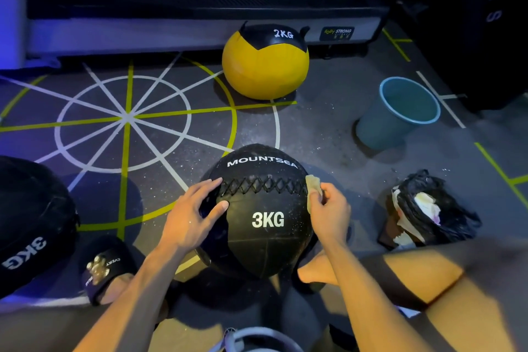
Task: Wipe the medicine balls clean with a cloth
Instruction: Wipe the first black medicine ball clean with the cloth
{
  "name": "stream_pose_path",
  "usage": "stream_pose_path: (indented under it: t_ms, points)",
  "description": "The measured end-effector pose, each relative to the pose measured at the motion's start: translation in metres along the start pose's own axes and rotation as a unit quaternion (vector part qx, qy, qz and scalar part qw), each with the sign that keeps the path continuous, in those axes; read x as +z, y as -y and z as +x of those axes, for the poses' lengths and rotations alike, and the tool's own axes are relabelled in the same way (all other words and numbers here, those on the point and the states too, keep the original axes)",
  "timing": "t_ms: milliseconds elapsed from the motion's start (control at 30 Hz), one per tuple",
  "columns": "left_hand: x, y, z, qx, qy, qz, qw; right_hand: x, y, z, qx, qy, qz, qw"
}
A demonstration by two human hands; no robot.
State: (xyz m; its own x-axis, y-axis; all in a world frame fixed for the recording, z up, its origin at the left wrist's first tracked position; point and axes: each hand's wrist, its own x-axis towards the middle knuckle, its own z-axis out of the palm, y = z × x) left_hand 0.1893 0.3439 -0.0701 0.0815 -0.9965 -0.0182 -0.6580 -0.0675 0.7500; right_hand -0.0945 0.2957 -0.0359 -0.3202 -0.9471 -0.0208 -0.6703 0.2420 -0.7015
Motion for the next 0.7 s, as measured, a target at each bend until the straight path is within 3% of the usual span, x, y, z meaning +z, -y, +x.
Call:
stream_pose_path:
  t_ms: [133, 200, 333, 500, 633, 700]
  points:
    - [0.000, 0.003, -0.002, -0.010, 0.001, 0.000, 1.000, -0.001, 0.019, -0.028, -0.155, 0.045, -0.040, 0.986]
    - [-0.001, 0.006, -0.004, -0.009, 0.003, -0.016, 1.000, -0.007, 0.013, -0.025, -0.192, 0.069, -0.050, 0.978]
    - [0.002, 0.008, -0.004, 0.004, 0.003, -0.032, 0.999, -0.016, 0.006, 0.019, -0.092, 0.049, -0.091, 0.990]
    - [0.003, 0.011, -0.004, 0.006, 0.001, -0.033, 0.999, -0.011, 0.009, -0.012, -0.241, 0.141, -0.110, 0.954]
    - [0.005, 0.010, -0.002, 0.015, 0.000, -0.030, 0.999, -0.025, -0.003, 0.037, -0.159, 0.071, -0.162, 0.971]
    - [0.007, 0.010, -0.001, 0.015, -0.002, -0.021, 1.000, -0.026, 0.004, 0.035, -0.164, 0.086, -0.172, 0.968]
